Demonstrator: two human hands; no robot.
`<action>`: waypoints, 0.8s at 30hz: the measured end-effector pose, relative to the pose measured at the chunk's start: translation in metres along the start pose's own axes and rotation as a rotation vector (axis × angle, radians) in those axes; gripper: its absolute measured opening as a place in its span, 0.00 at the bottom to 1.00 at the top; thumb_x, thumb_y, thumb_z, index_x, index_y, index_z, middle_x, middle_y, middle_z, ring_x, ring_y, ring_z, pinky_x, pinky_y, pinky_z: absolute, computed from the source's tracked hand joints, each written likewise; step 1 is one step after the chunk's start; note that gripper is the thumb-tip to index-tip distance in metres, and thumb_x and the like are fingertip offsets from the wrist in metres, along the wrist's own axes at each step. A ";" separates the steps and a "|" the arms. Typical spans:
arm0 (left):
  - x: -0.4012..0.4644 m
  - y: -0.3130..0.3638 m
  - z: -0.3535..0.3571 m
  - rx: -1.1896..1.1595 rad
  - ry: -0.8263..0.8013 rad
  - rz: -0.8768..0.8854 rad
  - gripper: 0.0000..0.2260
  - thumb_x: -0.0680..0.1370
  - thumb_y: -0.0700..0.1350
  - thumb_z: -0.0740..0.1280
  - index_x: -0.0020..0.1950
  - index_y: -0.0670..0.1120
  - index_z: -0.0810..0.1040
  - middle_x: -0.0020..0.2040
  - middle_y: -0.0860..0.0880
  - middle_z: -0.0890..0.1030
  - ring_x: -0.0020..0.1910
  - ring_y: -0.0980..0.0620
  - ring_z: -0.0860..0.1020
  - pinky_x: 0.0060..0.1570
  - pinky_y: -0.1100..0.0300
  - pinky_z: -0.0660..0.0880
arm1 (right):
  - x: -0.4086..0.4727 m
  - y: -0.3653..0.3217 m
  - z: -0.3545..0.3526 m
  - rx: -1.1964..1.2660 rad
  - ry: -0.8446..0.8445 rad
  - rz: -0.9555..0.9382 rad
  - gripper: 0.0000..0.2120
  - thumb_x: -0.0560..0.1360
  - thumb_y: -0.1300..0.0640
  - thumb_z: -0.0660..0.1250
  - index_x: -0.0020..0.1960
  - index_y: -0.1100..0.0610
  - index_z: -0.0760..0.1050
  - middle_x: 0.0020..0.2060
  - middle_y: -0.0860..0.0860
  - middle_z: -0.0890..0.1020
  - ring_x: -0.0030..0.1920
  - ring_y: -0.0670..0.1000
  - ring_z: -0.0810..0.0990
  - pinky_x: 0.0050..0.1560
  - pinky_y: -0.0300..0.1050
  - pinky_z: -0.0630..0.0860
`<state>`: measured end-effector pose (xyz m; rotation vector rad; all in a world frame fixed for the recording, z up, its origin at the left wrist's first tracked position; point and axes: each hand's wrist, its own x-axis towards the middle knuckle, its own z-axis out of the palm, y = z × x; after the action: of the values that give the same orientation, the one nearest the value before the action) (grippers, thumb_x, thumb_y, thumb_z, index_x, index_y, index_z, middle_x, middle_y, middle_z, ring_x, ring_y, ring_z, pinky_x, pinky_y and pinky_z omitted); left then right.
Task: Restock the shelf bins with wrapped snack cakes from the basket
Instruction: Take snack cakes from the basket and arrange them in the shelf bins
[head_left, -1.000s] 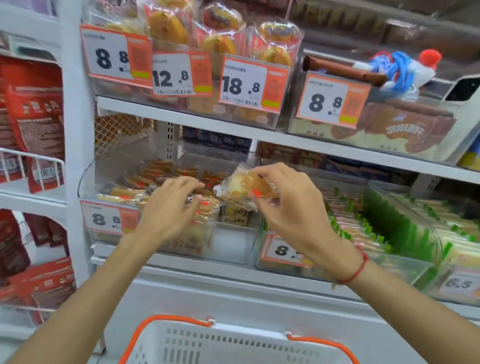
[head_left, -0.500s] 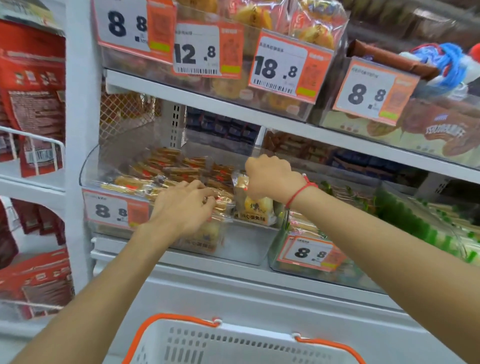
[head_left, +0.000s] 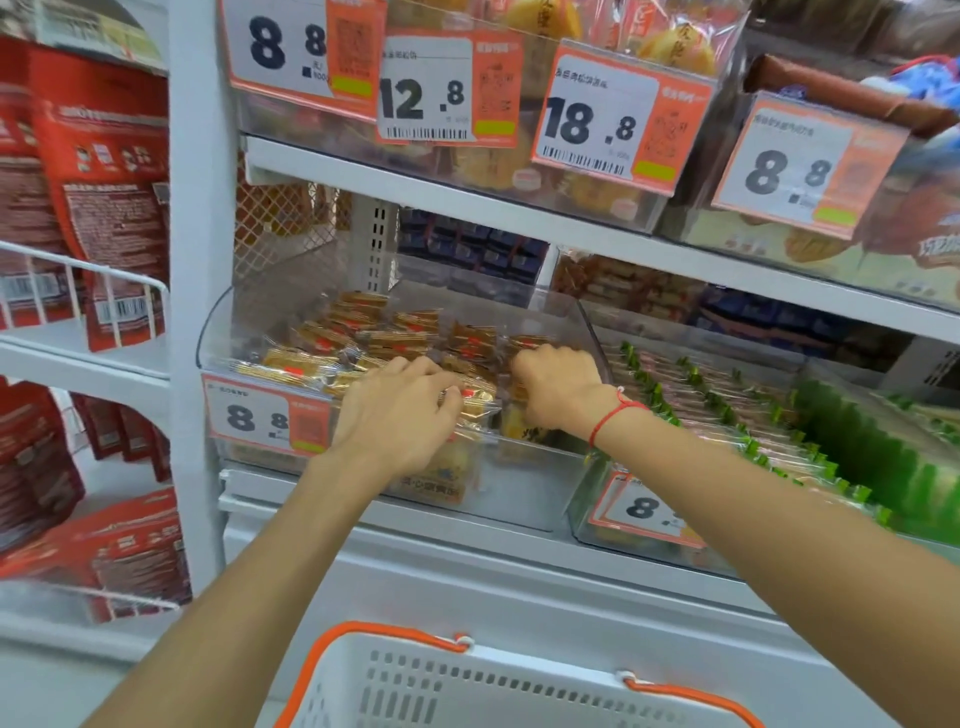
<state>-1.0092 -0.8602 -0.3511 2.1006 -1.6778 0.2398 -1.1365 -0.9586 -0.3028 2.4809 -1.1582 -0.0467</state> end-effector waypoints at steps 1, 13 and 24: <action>0.000 0.000 0.000 -0.004 0.001 -0.004 0.19 0.83 0.52 0.48 0.66 0.56 0.74 0.66 0.55 0.73 0.62 0.53 0.70 0.51 0.58 0.65 | 0.000 0.000 0.000 0.010 0.004 -0.014 0.15 0.74 0.57 0.68 0.60 0.57 0.73 0.57 0.56 0.78 0.58 0.58 0.77 0.52 0.49 0.72; 0.000 -0.001 0.003 0.015 0.032 -0.009 0.18 0.83 0.52 0.48 0.67 0.58 0.73 0.66 0.55 0.73 0.62 0.53 0.70 0.46 0.58 0.64 | 0.007 -0.006 0.010 -0.088 0.026 -0.032 0.13 0.76 0.61 0.65 0.60 0.58 0.73 0.57 0.56 0.78 0.58 0.58 0.77 0.52 0.48 0.73; -0.026 0.012 -0.007 -0.431 0.325 0.040 0.11 0.78 0.49 0.66 0.60 0.55 0.77 0.61 0.58 0.76 0.61 0.57 0.71 0.55 0.61 0.66 | -0.077 0.028 -0.014 0.220 0.289 -0.177 0.15 0.76 0.51 0.66 0.62 0.52 0.73 0.54 0.48 0.78 0.56 0.53 0.74 0.49 0.46 0.69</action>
<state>-1.0267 -0.8361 -0.3528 1.6155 -1.4289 0.1973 -1.2050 -0.9126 -0.2901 2.6618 -0.8619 0.3966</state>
